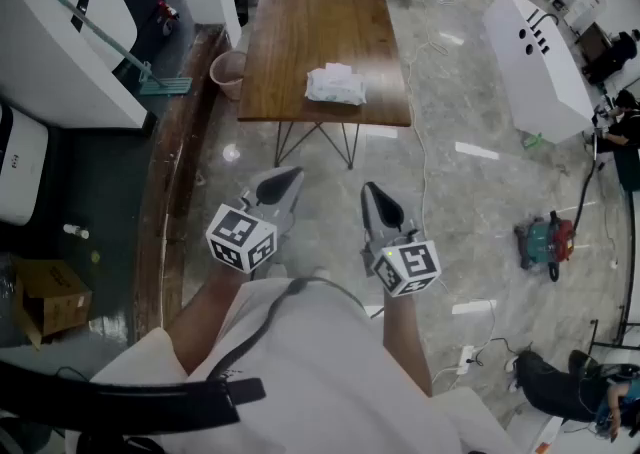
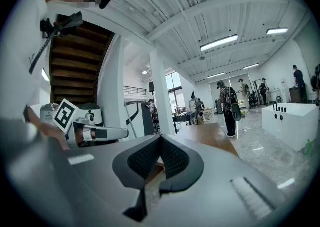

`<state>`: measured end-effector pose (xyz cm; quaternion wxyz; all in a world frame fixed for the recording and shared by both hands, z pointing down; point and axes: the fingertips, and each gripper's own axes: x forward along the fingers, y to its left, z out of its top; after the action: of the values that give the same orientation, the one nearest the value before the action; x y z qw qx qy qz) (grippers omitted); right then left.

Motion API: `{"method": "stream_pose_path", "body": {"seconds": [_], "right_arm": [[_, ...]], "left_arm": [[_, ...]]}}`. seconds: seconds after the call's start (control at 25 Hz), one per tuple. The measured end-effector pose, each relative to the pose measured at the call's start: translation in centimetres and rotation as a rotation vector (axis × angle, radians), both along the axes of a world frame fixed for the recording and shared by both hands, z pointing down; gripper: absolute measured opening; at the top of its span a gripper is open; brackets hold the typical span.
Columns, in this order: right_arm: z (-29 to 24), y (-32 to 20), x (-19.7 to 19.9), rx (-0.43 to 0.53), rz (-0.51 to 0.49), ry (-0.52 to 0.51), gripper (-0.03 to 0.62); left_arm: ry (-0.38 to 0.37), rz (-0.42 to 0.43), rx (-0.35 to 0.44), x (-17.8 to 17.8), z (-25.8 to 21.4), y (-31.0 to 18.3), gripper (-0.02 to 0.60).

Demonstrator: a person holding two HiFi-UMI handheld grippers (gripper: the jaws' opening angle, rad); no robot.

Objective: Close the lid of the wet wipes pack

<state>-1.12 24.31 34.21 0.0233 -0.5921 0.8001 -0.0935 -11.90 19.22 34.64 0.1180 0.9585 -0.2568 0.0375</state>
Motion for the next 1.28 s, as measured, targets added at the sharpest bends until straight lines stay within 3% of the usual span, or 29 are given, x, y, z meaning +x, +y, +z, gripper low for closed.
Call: {"method": "stream_pose_path", "body": {"seconds": [0.76, 1.28], "right_arm": [[0.5, 0.3, -0.8, -0.016, 0.031, -0.070, 0.009], [0.7, -0.1, -2.8, -0.021, 0.069, -0.039, 0.009]], "left_arm": [[0.012, 0.058, -0.010, -1.0, 0.1, 0.3, 0.002], [0.019, 0.061, 0.006, -3.4, 0.4, -0.9, 0.002]]}}
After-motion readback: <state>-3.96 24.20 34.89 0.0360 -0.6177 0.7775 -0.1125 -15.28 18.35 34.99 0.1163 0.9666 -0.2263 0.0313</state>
